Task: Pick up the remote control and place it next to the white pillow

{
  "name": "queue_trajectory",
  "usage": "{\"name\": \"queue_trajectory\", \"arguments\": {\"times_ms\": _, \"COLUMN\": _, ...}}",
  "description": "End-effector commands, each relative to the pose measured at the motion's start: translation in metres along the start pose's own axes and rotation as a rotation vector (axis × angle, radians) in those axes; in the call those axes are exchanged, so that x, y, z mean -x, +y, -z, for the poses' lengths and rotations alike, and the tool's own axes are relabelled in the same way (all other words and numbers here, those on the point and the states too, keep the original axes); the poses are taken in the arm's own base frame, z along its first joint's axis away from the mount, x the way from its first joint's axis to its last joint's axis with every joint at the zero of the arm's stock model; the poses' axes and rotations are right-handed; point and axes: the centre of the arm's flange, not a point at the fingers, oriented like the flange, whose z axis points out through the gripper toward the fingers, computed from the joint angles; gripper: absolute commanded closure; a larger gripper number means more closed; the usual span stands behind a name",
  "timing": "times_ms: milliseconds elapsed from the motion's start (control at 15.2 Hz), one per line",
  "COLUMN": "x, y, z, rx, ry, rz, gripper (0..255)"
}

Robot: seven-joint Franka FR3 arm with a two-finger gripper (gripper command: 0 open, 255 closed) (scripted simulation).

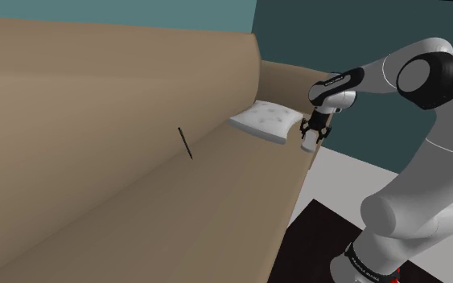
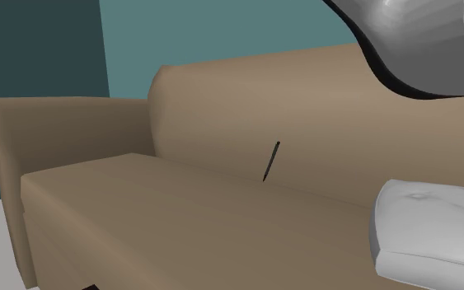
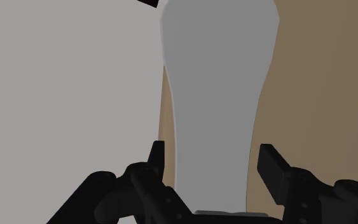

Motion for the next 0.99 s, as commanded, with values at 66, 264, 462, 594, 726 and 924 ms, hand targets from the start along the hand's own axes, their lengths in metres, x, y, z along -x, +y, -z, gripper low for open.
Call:
{"name": "queue_trajectory", "arguments": {"times_ms": 66, "x": 0.000, "y": 0.000, "z": -0.001, "rx": 0.000, "ry": 0.001, "rz": 0.000, "gripper": 255}}
{"name": "queue_trajectory", "arguments": {"times_ms": 264, "x": 0.000, "y": 0.000, "z": -0.001, "rx": 0.000, "ry": 0.001, "rz": 0.000, "gripper": 255}}
{"name": "queue_trajectory", "arguments": {"times_ms": 462, "x": 0.000, "y": 0.000, "z": -0.001, "rx": 0.000, "ry": 0.001, "rz": 0.000, "gripper": 0}}
{"name": "queue_trajectory", "arguments": {"times_ms": 594, "x": 0.000, "y": 0.000, "z": -0.001, "rx": 0.000, "ry": 0.001, "rz": 0.000, "gripper": 0}}
{"name": "queue_trajectory", "arguments": {"times_ms": 726, "x": 0.000, "y": 0.000, "z": -0.001, "rx": 0.000, "ry": 0.001, "rz": 0.000, "gripper": 0}}
{"name": "queue_trajectory", "arguments": {"times_ms": 924, "x": 0.000, "y": 0.000, "z": 0.038, "rx": 0.000, "ry": 0.001, "rz": 0.000, "gripper": 0}}
